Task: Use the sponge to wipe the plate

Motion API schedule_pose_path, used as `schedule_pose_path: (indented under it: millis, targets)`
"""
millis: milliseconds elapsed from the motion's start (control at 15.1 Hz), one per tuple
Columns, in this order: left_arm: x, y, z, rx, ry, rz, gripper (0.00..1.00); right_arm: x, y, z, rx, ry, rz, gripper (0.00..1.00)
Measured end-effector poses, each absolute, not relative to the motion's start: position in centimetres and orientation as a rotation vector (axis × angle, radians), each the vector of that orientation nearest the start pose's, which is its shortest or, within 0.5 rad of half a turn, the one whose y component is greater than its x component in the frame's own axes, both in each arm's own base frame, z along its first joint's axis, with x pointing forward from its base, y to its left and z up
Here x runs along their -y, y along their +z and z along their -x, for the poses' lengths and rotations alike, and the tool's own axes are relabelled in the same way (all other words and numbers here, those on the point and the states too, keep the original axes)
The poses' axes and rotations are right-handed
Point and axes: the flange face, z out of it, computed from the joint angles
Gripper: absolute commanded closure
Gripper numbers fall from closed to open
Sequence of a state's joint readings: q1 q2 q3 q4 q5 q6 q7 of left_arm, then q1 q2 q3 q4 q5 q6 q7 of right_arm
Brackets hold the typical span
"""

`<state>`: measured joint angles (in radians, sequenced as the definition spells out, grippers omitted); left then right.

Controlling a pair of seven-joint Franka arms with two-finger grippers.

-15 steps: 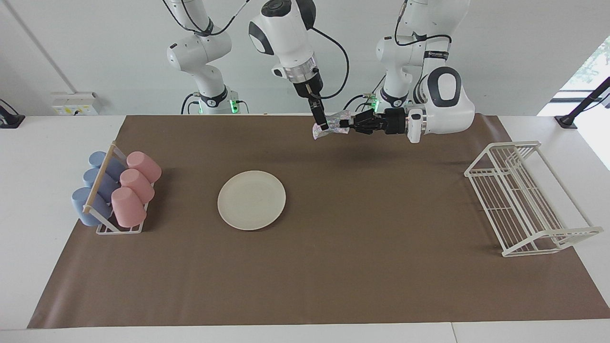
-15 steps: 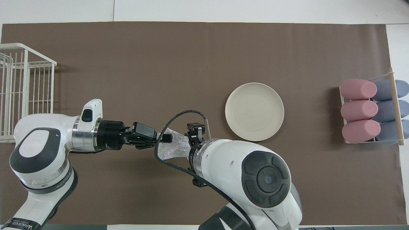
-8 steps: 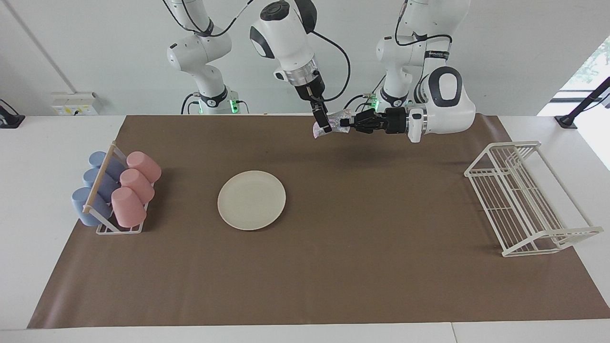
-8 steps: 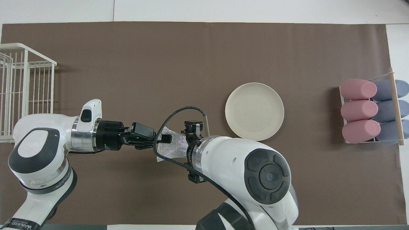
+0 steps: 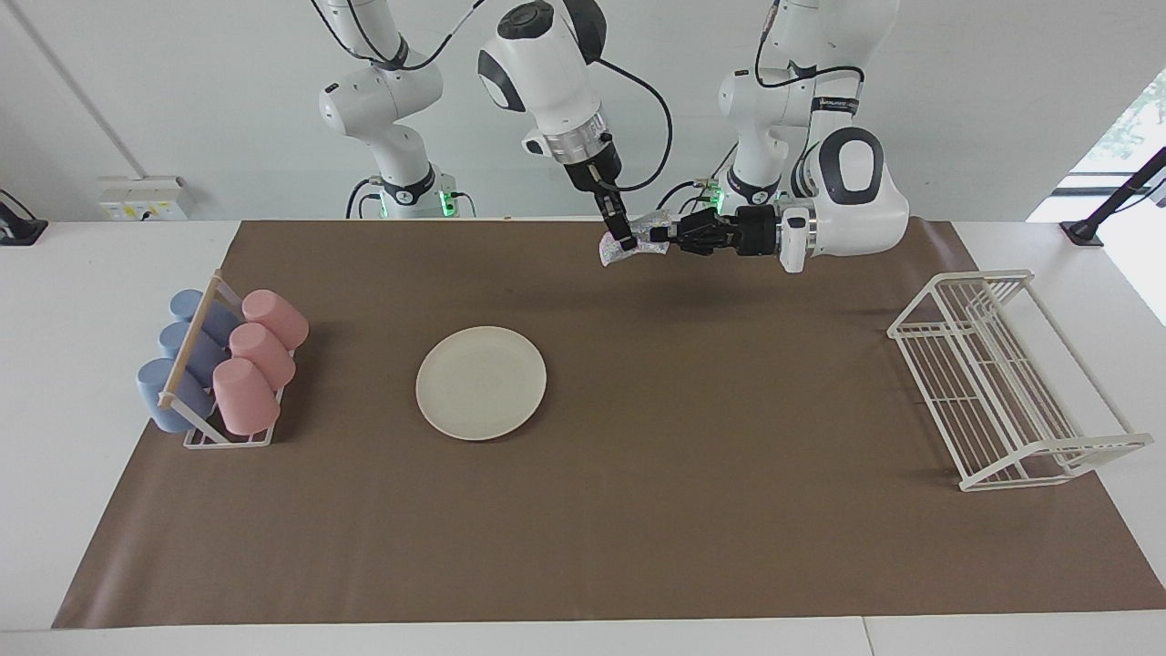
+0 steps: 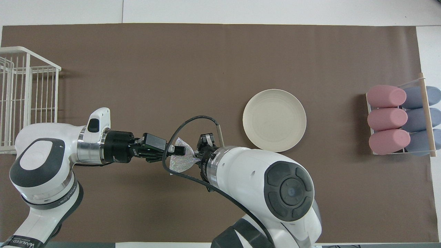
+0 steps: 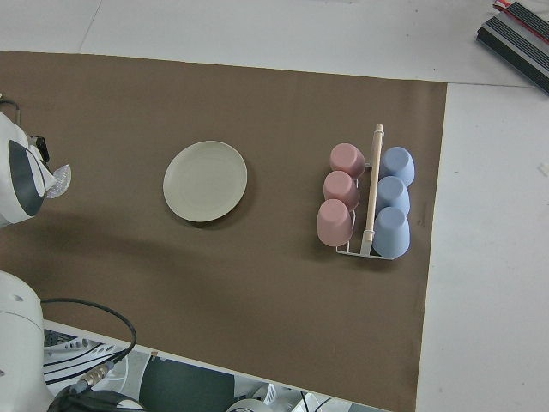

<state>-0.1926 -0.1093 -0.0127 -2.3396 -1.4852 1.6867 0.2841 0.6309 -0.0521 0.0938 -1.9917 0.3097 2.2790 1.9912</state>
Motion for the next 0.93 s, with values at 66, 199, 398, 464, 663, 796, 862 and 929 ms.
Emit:
schedule_pose_path:
  millis: [66,199,398,464,663,796,862,929]
  targets:
    - [19.1,41.8,-44.6,-0.174,-0.396,-1.718,1.0,-38.6,52.1,-42.4,-1.796,0.258,2.077,1.0]
    - [19.1,41.8,-44.6,-0.173,-0.395,-1.718,0.01,-38.6,52.1,-42.4,-1.794,0.257,2.079,1.0]
    - [19.0,41.8,-44.6,-0.172,-0.392,-1.718,0.0,-38.6,52.1,-42.3,-1.788,0.256,2.084,1.0]
    - [19.0,41.8,-44.6,-0.171,-0.391,-1.718,0.0,-38.6,52.0,-42.3,-1.78,0.254,2.091,1.0]
    - [19.0,41.8,-44.6,-0.17,-0.39,-1.718,0.0,-38.5,52.0,-42.4,-1.73,0.241,2.132,1.0]
    - [19.0,41.8,-44.6,-0.17,-0.388,-1.718,0.0,-37.8,51.9,-43.0,-1.68,0.22,2.168,1.0]
    - [19.0,41.8,-44.6,-0.17,-0.388,-1.719,0.0,-37.1,51.9,-43.6,-1.653,0.203,2.187,1.0]
    - [19.0,41.8,-44.6,-0.169,-0.388,-1.724,0.0,-35.9,51.7,-44.6,-1.636,0.185,2.198,1.0]
